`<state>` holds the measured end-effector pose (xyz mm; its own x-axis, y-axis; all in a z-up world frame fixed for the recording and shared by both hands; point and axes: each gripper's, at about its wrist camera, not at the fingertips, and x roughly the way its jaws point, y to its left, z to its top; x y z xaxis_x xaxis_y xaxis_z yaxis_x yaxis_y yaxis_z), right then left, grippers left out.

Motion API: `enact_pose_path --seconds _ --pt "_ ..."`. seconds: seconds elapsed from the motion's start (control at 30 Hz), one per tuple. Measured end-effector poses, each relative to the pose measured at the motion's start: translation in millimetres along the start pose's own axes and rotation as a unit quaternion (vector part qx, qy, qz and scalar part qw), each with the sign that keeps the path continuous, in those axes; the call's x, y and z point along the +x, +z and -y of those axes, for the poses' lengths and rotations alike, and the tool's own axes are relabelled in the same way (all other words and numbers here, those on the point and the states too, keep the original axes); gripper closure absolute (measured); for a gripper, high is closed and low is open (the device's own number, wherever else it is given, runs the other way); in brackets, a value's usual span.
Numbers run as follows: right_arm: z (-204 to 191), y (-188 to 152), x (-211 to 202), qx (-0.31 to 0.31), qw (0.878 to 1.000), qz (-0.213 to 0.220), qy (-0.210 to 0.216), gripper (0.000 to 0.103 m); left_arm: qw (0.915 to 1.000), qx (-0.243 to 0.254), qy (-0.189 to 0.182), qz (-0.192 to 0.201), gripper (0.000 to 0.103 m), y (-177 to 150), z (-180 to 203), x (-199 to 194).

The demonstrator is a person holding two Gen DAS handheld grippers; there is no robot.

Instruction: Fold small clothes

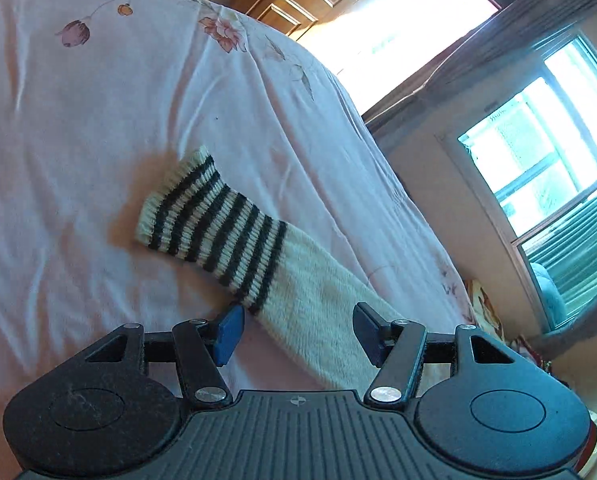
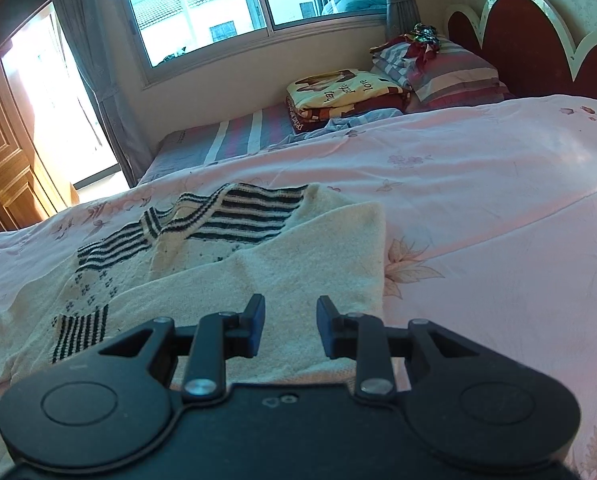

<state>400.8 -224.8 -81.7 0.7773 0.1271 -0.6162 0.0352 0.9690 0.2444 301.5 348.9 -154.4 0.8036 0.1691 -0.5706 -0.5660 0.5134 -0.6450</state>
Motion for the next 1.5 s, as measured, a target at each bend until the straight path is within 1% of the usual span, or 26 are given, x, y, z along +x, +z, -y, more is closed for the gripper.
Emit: enact_pose_path --seconds 0.1,0.13,0.17,0.2,0.27,0.3,0.37,0.43,0.5,0.67,0.7,0.8,0.87,0.97,1.0,1.03,1.07,1.1,1.13,1.2,1.23,1.3,1.33,1.37,1.43,1.5 --pt "-3 0 3 0.010 1.000 -0.004 0.004 0.074 0.9998 0.017 0.001 0.010 0.042 6 8 11" --pt "-4 0 3 0.011 1.000 -0.004 0.004 0.074 0.9995 0.031 -0.004 0.012 0.046 10 13 15" --pt "-4 0 3 0.012 1.000 -0.004 0.005 0.074 0.9988 0.045 -0.019 0.011 0.065 12 20 20" --pt "-4 0 3 0.013 1.000 -0.004 0.006 0.074 0.9975 0.060 -0.037 0.001 0.099 13 31 27" --pt "-4 0 4 0.013 1.000 -0.004 0.006 0.074 0.9908 0.108 -0.082 -0.005 0.099 11 66 34" --pt "-3 0 3 0.016 1.000 -0.003 0.007 0.074 0.9827 0.154 -0.102 -0.003 0.099 5 91 33" --pt "-1 0 3 0.023 1.000 -0.002 0.008 0.074 0.9671 0.214 -0.136 -0.007 0.099 -13 132 31" --pt "3 -1 2 0.029 1.000 -0.003 0.009 0.074 0.9517 0.259 -0.164 -0.018 0.099 -40 172 29" --pt "9 -1 -1 0.036 0.999 -0.001 0.010 0.074 0.9402 0.288 -0.179 -0.033 0.099 -70 203 30" --pt "29 0 -11 0.057 0.998 0.006 0.011 0.073 0.9194 0.329 -0.194 -0.092 0.099 -139 260 46" --pt "34 0 -13 0.062 0.998 0.007 0.013 0.073 0.9116 0.346 -0.197 -0.102 0.099 -161 272 39" --pt "46 -3 -18 0.072 0.997 0.006 0.018 0.073 0.8868 0.401 -0.198 -0.116 0.099 -202 299 37" --pt "51 -4 -20 0.078 0.997 0.003 0.023 0.072 0.8741 0.430 -0.191 -0.121 0.099 -221 311 36" --pt "57 -8 -21 0.087 0.996 -0.003 0.034 0.071 0.8538 0.461 -0.179 -0.163 0.099 -246 319 36" --pt "58 -9 -21 0.094 0.995 -0.006 0.042 0.070 0.8446 0.477 -0.175 -0.169 0.098 -255 315 31" --pt "59 -10 -21 0.099 0.994 -0.009 0.049 0.069 0.8377 0.494 -0.172 -0.158 0.078 -265 312 22" --pt "58 -10 -20 0.104 0.993 -0.011 0.057 0.068 0.8310 0.502 -0.185 -0.153 0.059 -268 312 19" --pt "57 -11 -18 0.109 0.992 -0.013 0.068 0.066 0.8285 0.501 -0.201 -0.149 0.019 -267 310 9" --pt "54 -11 -17 0.110 0.991 -0.014 0.074 0.065 0.8309 0.498 -0.209 -0.136 0.012 -265 307 -2" --pt "44 -11 -14 0.102 0.991 -0.018 0.084 0.065 0.8304 0.504 -0.212 -0.110 0.012 -258 299 -21" --pt "38 -11 -12 0.098 0.991 -0.020 0.091 0.065 0.8335 0.501 -0.210 -0.102 0.012 -250 291 -30" --pt "23 -11 -10 0.082 0.990 -0.026 0.109 0.065 0.8469 0.480 -0.209 -0.094 0.012 -227 269 -43" --pt "14 -10 -8 0.068 0.991 -0.027 0.116 0.065 0.8556 0.471 -0.195 -0.089 0.012 -214 257 -45" --pt "5 -10 -7 0.052 0.991 -0.027 0.120 0.065 0.8651 0.465 -0.171 -0.081 0.013 -202 244 -43" --pt "-19 -11 -3 0.014 0.991 -0.028 0.129 0.065 0.8787 0.454 -0.130 -0.073 0.027 -182 219 -42" --pt "-43 -13 1 -0.025 0.991 -0.028 0.129 0.065 0.8932 0.433 -0.091 -0.081 0.027 -162 196 -32"
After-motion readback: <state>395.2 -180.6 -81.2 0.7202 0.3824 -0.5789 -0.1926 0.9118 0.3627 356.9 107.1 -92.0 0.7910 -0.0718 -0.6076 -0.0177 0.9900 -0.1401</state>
